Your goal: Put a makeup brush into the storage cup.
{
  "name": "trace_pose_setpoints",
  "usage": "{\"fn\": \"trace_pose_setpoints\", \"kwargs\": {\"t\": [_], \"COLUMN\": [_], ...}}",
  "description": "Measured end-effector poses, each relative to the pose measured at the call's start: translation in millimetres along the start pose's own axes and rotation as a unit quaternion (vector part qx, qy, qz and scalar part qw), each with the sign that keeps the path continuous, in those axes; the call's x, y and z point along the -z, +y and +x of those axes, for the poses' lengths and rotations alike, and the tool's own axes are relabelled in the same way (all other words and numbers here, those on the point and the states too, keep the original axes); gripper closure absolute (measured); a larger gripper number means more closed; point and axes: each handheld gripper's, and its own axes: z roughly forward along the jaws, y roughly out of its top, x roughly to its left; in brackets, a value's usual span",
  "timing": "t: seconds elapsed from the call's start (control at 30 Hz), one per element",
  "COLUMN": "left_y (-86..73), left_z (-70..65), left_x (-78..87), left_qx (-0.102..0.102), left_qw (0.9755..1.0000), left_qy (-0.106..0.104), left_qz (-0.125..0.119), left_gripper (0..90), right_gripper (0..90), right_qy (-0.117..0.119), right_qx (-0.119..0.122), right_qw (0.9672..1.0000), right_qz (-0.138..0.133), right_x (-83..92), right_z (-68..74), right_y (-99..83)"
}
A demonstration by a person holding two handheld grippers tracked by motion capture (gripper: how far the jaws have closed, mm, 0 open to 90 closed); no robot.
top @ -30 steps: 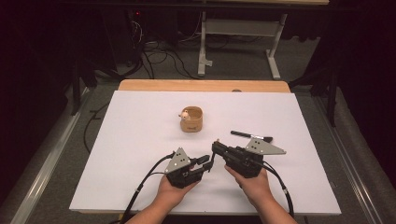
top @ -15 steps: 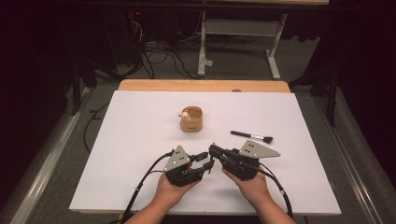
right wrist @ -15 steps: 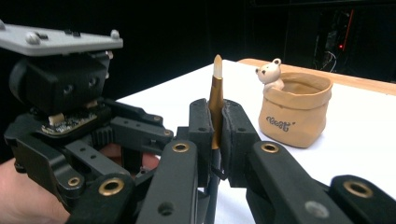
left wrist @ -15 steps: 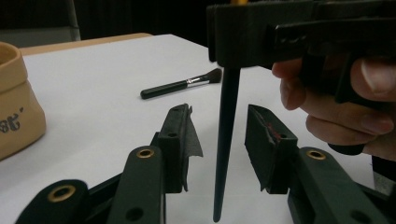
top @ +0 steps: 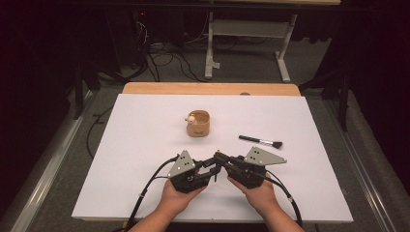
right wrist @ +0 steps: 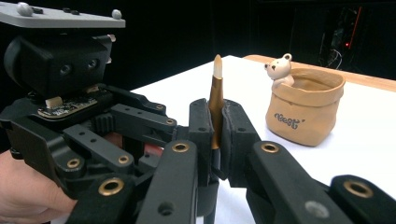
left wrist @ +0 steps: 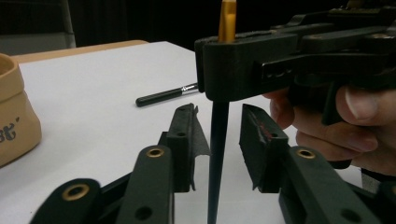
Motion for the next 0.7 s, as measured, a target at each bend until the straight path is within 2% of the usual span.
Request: {"fn": "trace_pose_setpoints", "kwargs": {"t": [0.33,0.7], "left_y": [-1.6,-2.2], "left_z": [1.2,-0.1], "left_x": [0.9,1.1], "left_qx": [0.003,-0.007], "left_qw": [1.0000,1.0000], "left_qy": [-0.002,0.002], "left_qz": [-0.003,-0.004], "left_gripper": [78.9,82.2], "right_gripper": [85.9,85.7], "right_qy": [0.006,0.005], "right_qx": [-0.003,-0.005], "right_qw": [1.0000,1.0000], "right_qz": [-0.003,-0.001], "right_x": [-1.3,-1.6], "right_z": [0.4,0.8], "right_y": [-0.4,-0.8]}}
